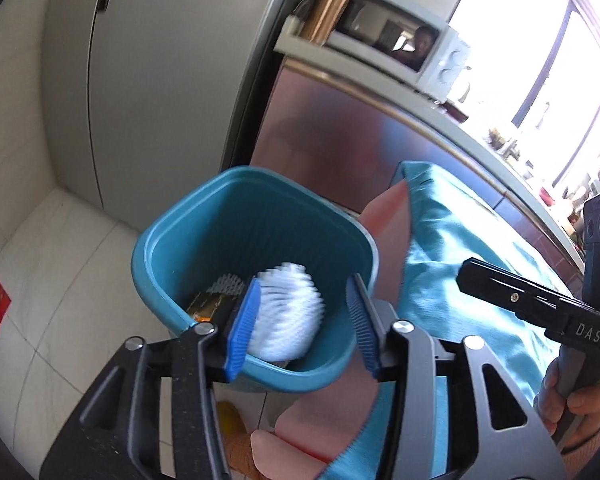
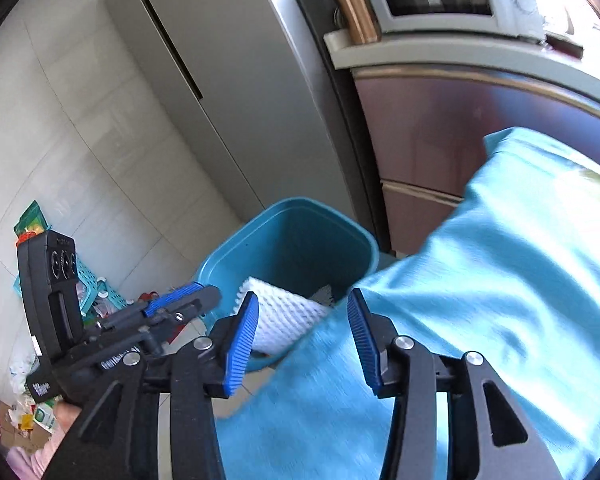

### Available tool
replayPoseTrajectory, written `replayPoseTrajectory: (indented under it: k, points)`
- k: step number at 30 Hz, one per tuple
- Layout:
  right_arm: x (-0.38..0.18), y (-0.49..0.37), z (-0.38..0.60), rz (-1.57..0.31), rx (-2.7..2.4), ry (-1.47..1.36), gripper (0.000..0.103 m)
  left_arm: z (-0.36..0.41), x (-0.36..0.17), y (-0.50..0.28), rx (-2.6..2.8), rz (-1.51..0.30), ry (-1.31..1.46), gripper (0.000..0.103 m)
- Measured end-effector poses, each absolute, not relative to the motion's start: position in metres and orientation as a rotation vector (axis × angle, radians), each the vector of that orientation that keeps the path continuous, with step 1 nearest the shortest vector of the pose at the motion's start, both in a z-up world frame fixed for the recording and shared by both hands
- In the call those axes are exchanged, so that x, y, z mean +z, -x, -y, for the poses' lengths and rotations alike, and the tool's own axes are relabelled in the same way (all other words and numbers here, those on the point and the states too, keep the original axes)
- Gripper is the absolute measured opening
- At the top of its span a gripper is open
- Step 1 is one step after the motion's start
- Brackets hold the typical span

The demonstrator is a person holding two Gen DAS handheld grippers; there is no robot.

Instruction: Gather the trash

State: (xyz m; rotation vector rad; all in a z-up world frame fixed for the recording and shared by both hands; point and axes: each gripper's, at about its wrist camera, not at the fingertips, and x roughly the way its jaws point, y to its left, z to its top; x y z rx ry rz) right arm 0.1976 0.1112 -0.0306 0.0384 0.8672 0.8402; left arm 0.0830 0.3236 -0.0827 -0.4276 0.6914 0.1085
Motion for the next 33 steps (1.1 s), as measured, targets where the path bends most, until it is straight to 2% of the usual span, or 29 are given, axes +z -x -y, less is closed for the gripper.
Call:
replayPoseTrajectory:
  k: [3, 6, 8, 11, 13, 15, 21, 33]
  points:
    - [-0.02, -0.182, -0.085, -0.812, 0.833, -0.047, 0.056, -0.307, -0.066, -0.072, 0.082, -0.642, 0.381, 0.056]
    - [-0.006, -0.165, -0.057, -0.741, 0.805, -0.049, 0.065, -0.29, -0.051, -0.059, 0.051, -0.59, 0.346, 0.069]
    - [0.002, -0.154, -0.038, -0.695, 0.776, -0.052, 0.071, -0.277, -0.042, -0.052, 0.031, -0.557, 0.323, 0.087]
    - [0.011, -0.133, -0.007, -0.624, 0.716, -0.058, 0.083, -0.255, -0.029, -0.041, 0.014, -0.503, 0.291, 0.097]
    - [0.015, -0.123, 0.008, -0.581, 0.672, -0.055, 0.087, -0.24, -0.021, -0.036, 0.008, -0.478, 0.267, 0.097]
    - [0.019, -0.109, 0.031, -0.535, 0.612, -0.05, 0.096, -0.225, -0.016, -0.033, 0.008, -0.451, 0.247, 0.097]
    - [0.026, -0.073, 0.087, -0.412, 0.412, -0.064, 0.096, -0.178, -0.002, -0.024, 0.003, -0.398, 0.193, 0.097]
    - [0.024, -0.034, 0.158, -0.314, 0.185, -0.086, 0.096, -0.1, 0.008, -0.014, -0.029, -0.315, 0.102, 0.097]
